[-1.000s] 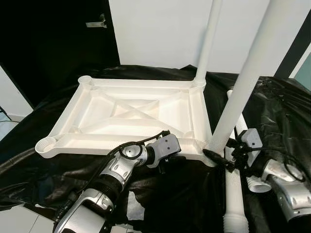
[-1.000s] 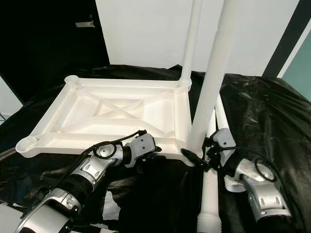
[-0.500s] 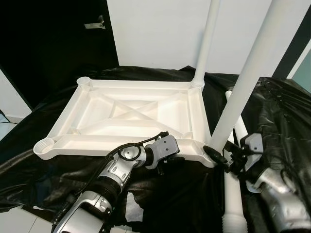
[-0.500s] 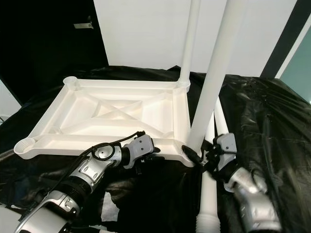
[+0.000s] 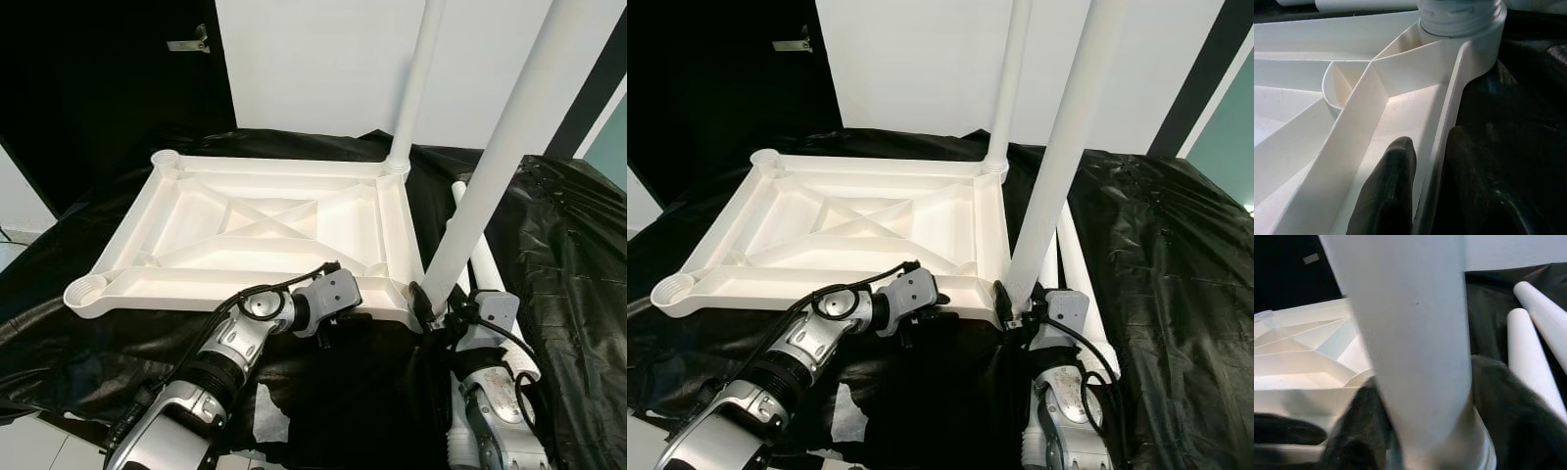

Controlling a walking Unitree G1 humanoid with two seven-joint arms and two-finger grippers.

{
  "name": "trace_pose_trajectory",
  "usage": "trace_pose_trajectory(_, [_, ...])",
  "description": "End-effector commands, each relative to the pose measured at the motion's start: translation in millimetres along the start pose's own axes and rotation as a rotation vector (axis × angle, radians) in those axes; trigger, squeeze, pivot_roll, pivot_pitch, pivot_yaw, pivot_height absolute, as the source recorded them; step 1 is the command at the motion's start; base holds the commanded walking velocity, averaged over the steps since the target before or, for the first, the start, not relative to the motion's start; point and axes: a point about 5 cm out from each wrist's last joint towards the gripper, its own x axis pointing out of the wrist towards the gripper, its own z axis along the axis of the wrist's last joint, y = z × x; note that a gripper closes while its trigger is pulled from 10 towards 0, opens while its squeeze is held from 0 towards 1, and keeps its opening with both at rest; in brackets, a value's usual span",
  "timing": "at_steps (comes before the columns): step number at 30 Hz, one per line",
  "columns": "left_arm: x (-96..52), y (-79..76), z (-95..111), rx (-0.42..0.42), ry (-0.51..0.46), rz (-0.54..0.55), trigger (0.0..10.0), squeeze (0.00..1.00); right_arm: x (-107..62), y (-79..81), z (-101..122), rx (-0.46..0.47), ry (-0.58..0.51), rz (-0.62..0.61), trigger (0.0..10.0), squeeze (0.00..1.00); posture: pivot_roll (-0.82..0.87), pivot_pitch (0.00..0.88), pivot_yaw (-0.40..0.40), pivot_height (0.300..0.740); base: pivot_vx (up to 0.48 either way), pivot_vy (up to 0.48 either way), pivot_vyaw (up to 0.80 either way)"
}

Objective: Building children table

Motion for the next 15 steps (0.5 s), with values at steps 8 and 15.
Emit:
trace_pose_trajectory(8, [8.7, -33.9, -37, -0.109, 0.139, -0.144, 10.0, 0.00, 2.7, 1.8, -3, -0.004, 0.060, 0.169, 10.0, 0.00, 0.00, 0.000, -0.018, 0.740, 0.000, 0.000, 0.00])
trace_pose_trajectory(15, [9.1, -34.7, -38, -0.112, 0.140, -0.146, 10.0, 0.00, 5.1, -18.1, 7, -0.078, 0.079, 0.374, 10.0, 0.00, -0.01, 0.000, -0.019, 0.740, 0.000, 0.000, 0.00])
